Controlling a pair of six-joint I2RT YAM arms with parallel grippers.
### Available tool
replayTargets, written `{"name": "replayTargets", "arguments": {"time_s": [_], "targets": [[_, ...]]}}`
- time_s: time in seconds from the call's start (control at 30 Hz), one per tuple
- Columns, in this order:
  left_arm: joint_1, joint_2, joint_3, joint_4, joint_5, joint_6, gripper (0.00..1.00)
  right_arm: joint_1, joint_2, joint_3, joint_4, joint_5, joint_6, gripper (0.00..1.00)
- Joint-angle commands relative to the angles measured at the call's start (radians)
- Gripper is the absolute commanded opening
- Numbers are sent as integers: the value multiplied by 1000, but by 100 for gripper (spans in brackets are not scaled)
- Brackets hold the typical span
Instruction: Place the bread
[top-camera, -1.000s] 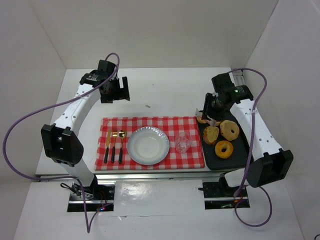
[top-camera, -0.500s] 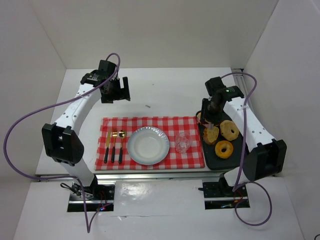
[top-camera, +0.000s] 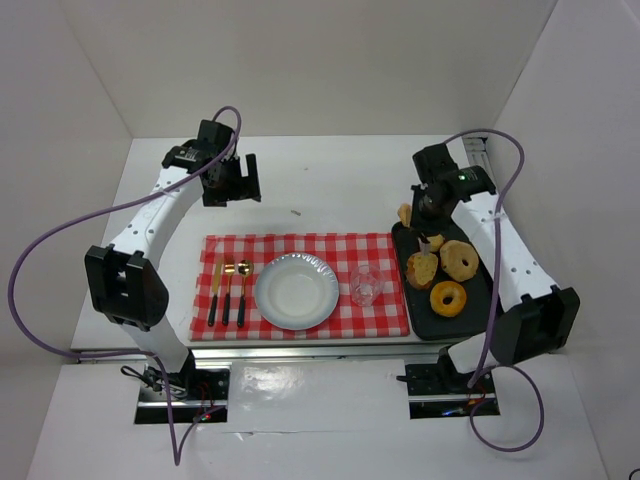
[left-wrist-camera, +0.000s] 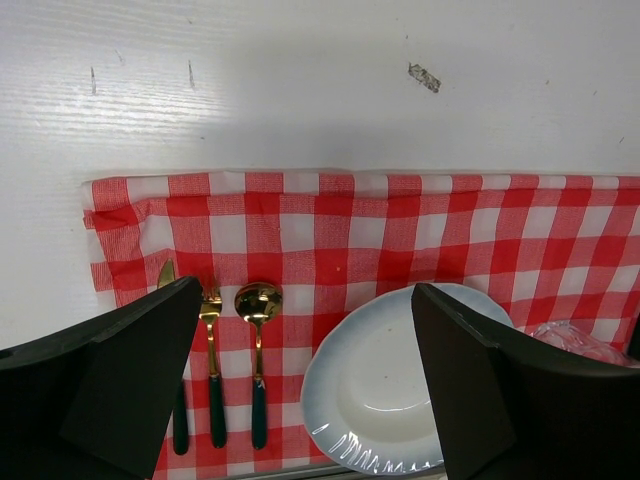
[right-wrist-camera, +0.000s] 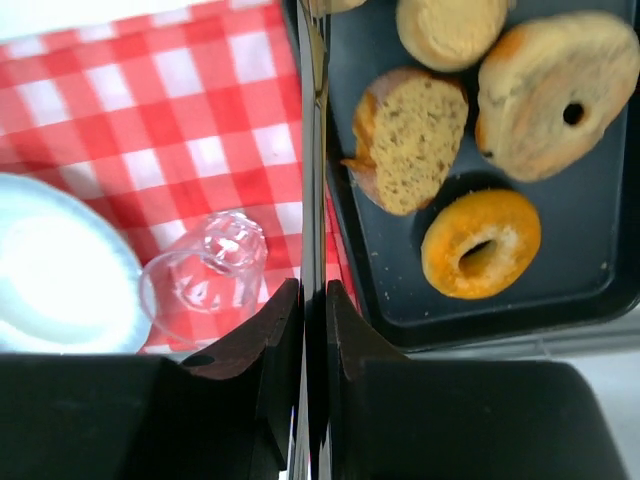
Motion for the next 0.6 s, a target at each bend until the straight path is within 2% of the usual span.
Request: {"name": "replayTargets", "arguments": {"time_s": [0.0, 0.13, 0.2, 0.4, 0.57], "targets": [[-3, 13, 48, 32, 16, -1, 100, 41, -94, 61, 38, -73, -77, 12], [-3, 13, 58, 32, 16, -16, 100, 121, -113, 61, 113, -245, -110, 12], [-3, 13, 58, 20, -56, -65, 100, 205, -113, 31, 153, -308, -122, 12], [78, 10, 68, -32, -93, -148, 100, 447, -35, 18, 234, -339, -122, 8], [110, -30, 55, -32, -122, -159, 100, 530, 11, -12, 213, -350, -131, 9]]}}
